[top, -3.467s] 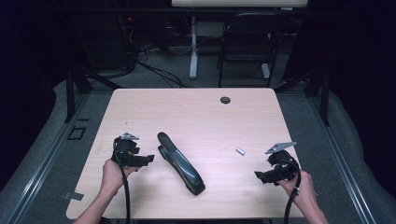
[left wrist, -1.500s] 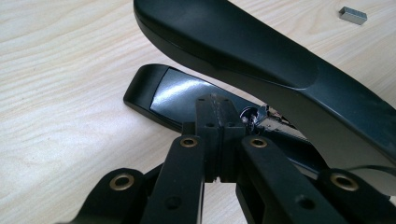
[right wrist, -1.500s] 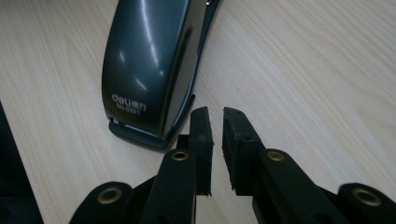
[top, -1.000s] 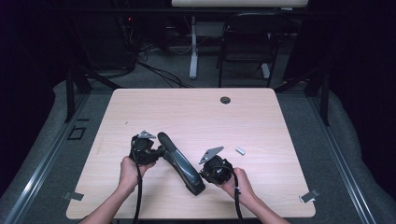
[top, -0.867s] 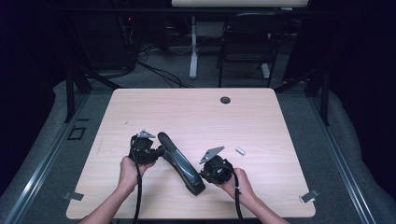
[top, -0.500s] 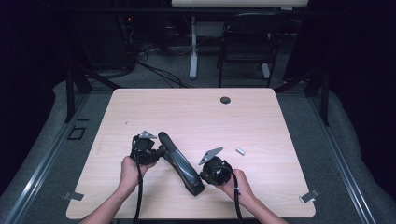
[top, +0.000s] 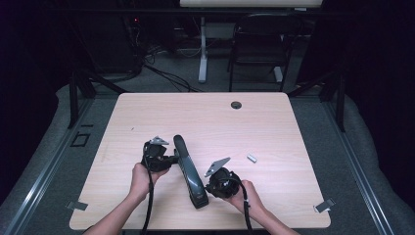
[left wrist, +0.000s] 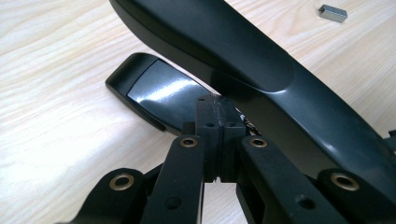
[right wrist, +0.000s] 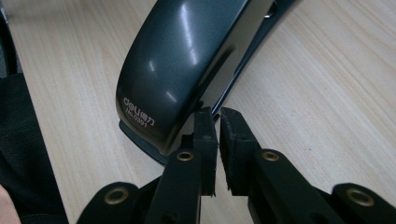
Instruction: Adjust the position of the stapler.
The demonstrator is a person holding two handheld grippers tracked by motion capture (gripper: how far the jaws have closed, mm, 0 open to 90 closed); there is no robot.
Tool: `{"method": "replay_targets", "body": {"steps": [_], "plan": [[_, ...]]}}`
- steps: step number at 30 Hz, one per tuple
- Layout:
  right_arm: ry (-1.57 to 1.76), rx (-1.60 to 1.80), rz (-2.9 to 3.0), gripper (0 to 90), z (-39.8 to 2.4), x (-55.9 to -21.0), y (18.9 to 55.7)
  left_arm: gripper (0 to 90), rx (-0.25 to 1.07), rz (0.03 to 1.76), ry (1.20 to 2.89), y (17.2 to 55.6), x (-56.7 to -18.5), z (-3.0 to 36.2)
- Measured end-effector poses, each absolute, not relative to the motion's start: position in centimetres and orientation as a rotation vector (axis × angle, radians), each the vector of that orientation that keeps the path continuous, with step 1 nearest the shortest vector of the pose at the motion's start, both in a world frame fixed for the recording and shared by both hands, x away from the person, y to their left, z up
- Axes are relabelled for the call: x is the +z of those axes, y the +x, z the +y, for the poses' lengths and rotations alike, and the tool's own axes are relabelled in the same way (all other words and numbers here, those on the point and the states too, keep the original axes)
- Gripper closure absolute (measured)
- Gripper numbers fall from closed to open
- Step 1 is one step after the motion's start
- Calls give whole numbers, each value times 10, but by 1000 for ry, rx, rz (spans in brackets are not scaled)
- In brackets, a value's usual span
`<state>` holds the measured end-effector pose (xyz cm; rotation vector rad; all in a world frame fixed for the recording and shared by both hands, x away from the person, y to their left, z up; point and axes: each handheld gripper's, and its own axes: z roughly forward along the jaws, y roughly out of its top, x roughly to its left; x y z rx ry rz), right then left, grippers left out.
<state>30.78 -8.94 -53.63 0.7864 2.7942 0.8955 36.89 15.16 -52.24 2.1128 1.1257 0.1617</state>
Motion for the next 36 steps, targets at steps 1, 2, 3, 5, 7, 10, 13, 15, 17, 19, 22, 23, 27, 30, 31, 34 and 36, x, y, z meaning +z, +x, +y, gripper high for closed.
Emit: {"method": "replay_targets", "body": {"steps": [1, 2, 3, 5, 7, 10, 13, 15, 17, 19, 22, 23, 27, 30, 31, 34, 36], "plan": [[782, 890, 2800, 851, -89, -536, 307, 900, 161, 1119, 2115, 369, -522, 150], [788, 898, 2798, 849, -89, -537, 307, 900, 160, 1117, 2115, 369, -522, 148], [786, 902, 2800, 848, -88, -538, 306, 900, 158, 1113, 2117, 369, -522, 147], [784, 907, 2811, 847, -88, -538, 306, 900, 153, 1107, 2112, 370, -522, 144], [782, 915, 2828, 844, -88, -538, 307, 900, 146, 1106, 2110, 370, -522, 142], [788, 938, 2832, 840, -87, -540, 306, 900, 147, 1093, 2116, 369, -521, 139], [786, 944, 2842, 837, -87, -539, 306, 900, 144, 1087, 2119, 369, -521, 137], [797, 962, 2839, 838, -86, -539, 305, 900, 138, 1080, 2122, 369, -521, 136], [808, 982, 2841, 840, -85, -539, 304, 900, 132, 1074, 2124, 369, -521, 134], [798, 980, 2853, 838, -85, -538, 304, 900, 126, 1070, 2124, 369, -521, 133], [811, 1012, 2840, 835, -84, -539, 302, 900, 120, 1064, 2128, 369, -520, 130], [810, 1012, 2844, 835, -83, -539, 302, 900, 120, 1059, 2133, 369, -520, 129], [819, 1033, 2846, 828, -83, -539, 302, 900, 115, 1044, 2150, 369, -520, 126], [810, 1039, 2848, 829, -82, -538, 301, 900, 114, 1041, 2146, 369, -521, 123], [810, 1051, 2845, 829, -81, -537, 300, 900, 113, 1038, 2145, 370, -521, 122], [786, 1059, 2846, 832, -80, -535, 298, 900, 114, 1020, 2154, 370, -521, 117], [784, 1072, 2845, 830, -79, -537, 297, 900, 114, 1012, 2156, 370, -521, 114]]}}
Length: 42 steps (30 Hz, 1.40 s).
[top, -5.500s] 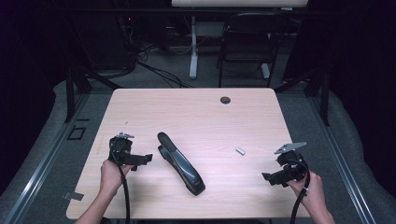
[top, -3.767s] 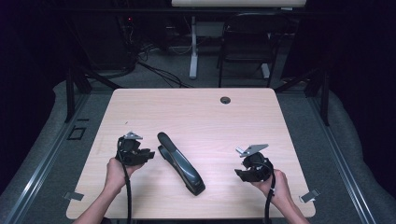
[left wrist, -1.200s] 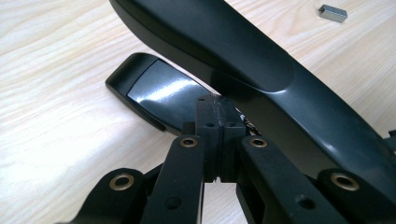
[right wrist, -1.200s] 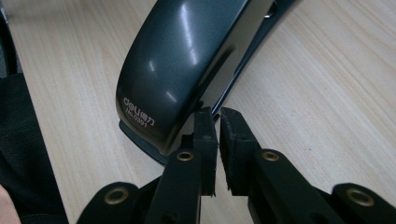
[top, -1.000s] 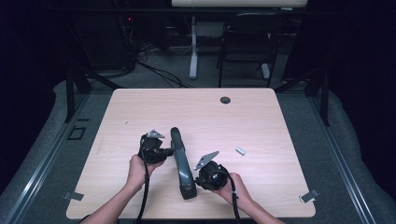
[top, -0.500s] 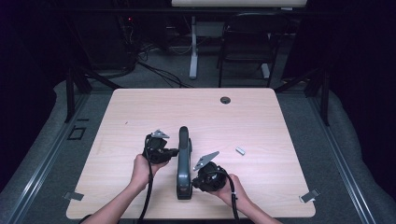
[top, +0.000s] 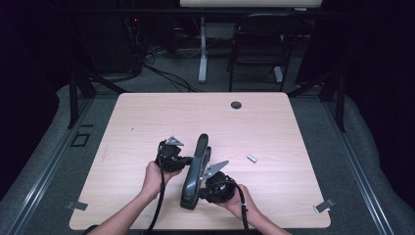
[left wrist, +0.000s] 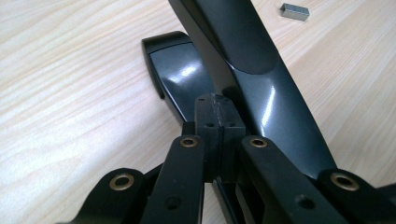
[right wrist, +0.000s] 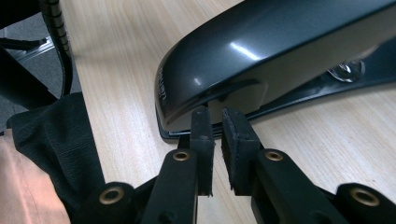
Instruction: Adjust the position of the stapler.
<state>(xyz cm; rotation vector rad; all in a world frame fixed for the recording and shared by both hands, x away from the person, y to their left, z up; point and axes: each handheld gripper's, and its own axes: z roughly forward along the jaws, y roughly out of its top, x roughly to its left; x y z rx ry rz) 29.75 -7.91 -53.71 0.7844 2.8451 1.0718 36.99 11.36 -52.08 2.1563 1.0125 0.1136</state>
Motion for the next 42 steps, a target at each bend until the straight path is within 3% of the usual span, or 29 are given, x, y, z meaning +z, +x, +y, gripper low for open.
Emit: {"method": "replay_targets", "body": {"steps": [11, 15, 20, 23, 26, 29, 42], "plan": [[749, 1131, 2814, 813, -78, -540, 294, 891, 65, 968, 2166, 374, -521, 113], [737, 1130, 2817, 783, -79, -538, 295, 777, 60, 967, 2166, 376, -520, 118], [708, 1061, 2843, 681, -86, -537, 299, 518, 63, 1045, 2162, 379, -520, 124], [739, 1060, 2830, 581, -95, -534, 304, 415, 105, 1071, 2162, 377, -516, 124], [774, 978, 2803, 421, -105, -525, 308, 315, 152, 1075, 2158, 374, -511, 125], [822, 954, 2771, 352, -117, -518, 309, 218, 149, 1071, 2137, 371, -508, 129], [984, 801, 2615, 241, -192, -496, 313, 24, 218, 1025, 2165, 363, -500, 120]]}}
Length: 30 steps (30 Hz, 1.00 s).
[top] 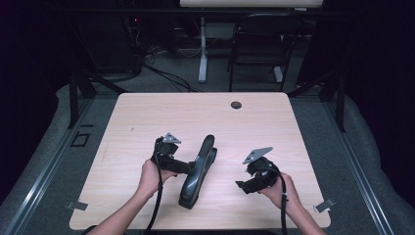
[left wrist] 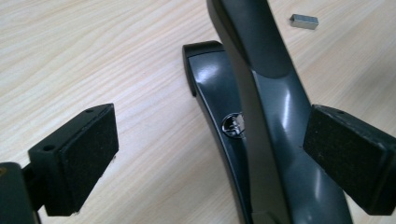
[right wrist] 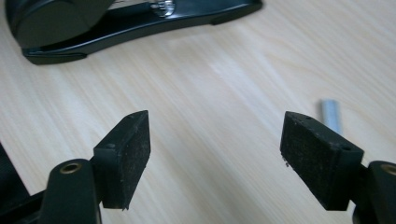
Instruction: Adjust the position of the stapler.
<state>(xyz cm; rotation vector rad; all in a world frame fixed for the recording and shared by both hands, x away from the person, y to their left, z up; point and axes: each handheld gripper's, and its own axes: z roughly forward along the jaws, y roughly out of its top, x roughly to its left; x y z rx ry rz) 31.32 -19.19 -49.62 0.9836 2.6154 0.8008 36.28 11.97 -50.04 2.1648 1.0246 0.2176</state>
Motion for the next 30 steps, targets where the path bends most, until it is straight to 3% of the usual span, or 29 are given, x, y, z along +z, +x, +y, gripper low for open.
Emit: {"method": "replay_targets", "body": {"steps": [9, 25, 30], "plan": [[1126, 735, 2527, 148, -238, -504, 322, 1, 223, 1019, 2173, 357, -493, 111], [1246, 676, 2552, 145, -251, -520, 339, 7, 276, 968, 2318, 355, -498, 52], [1226, 691, 2560, 149, -248, -520, 339, 159, 350, 969, 2341, 352, -501, 41]]}}
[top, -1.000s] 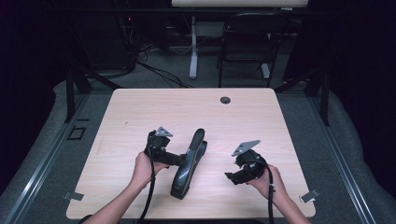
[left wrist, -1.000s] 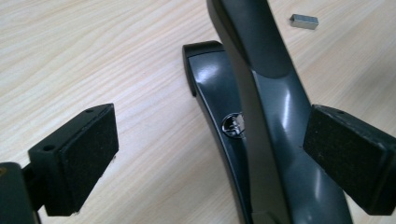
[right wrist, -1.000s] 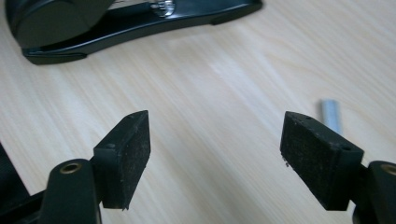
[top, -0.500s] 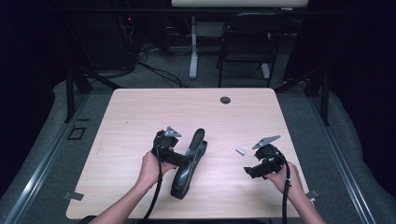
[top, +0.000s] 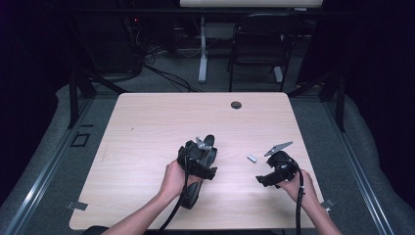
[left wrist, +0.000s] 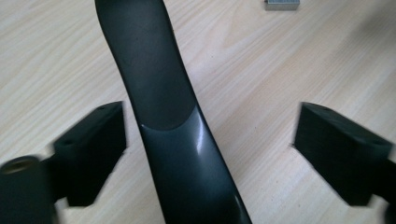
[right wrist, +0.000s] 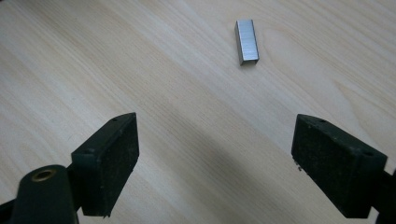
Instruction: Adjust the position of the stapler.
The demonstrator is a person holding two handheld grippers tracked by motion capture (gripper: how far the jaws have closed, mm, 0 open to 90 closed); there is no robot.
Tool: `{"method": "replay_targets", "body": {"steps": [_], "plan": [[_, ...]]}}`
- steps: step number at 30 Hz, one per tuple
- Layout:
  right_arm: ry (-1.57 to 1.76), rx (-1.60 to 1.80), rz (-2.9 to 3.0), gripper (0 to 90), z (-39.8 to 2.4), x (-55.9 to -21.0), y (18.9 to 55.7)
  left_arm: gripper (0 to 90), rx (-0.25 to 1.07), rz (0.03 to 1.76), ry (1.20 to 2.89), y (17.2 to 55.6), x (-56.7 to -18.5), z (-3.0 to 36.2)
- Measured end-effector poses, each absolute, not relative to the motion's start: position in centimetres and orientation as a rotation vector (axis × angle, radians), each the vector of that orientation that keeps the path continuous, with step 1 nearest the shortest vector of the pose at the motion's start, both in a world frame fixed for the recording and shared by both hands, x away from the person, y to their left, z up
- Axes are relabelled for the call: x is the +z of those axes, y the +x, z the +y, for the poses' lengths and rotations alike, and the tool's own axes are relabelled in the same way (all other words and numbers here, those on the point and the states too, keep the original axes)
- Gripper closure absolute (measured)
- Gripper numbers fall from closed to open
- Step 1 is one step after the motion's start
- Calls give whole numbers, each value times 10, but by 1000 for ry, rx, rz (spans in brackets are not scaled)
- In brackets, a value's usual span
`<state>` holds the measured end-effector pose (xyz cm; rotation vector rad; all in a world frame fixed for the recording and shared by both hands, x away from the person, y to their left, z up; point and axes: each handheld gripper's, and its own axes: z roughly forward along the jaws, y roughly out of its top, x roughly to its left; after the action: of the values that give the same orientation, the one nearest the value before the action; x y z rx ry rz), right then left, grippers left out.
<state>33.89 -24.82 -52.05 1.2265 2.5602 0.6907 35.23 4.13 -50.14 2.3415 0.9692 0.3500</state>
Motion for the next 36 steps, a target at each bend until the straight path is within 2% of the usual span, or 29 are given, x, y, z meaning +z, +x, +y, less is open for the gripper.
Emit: {"method": "replay_targets", "body": {"steps": [1, 6, 7, 13, 25, 36], "plan": [[1226, 691, 2560, 149, -248, -520, 339, 170, 350, 969, 2341, 352, -501, 41], [1222, 681, 2575, 150, -247, -523, 341, 435, 353, 987, 2310, 361, -505, 55], [1223, 680, 2574, 151, -247, -523, 341, 458, 333, 980, 2305, 362, -506, 57], [1197, 664, 2584, 153, -244, -522, 341, 459, 332, 949, 2317, 363, -505, 58], [1194, 653, 2579, 155, -248, -521, 342, 524, 272, 771, 2390, 362, -503, 57], [1200, 668, 2569, 153, -250, -521, 342, 544, 211, 707, 2368, 366, -506, 65]]}}
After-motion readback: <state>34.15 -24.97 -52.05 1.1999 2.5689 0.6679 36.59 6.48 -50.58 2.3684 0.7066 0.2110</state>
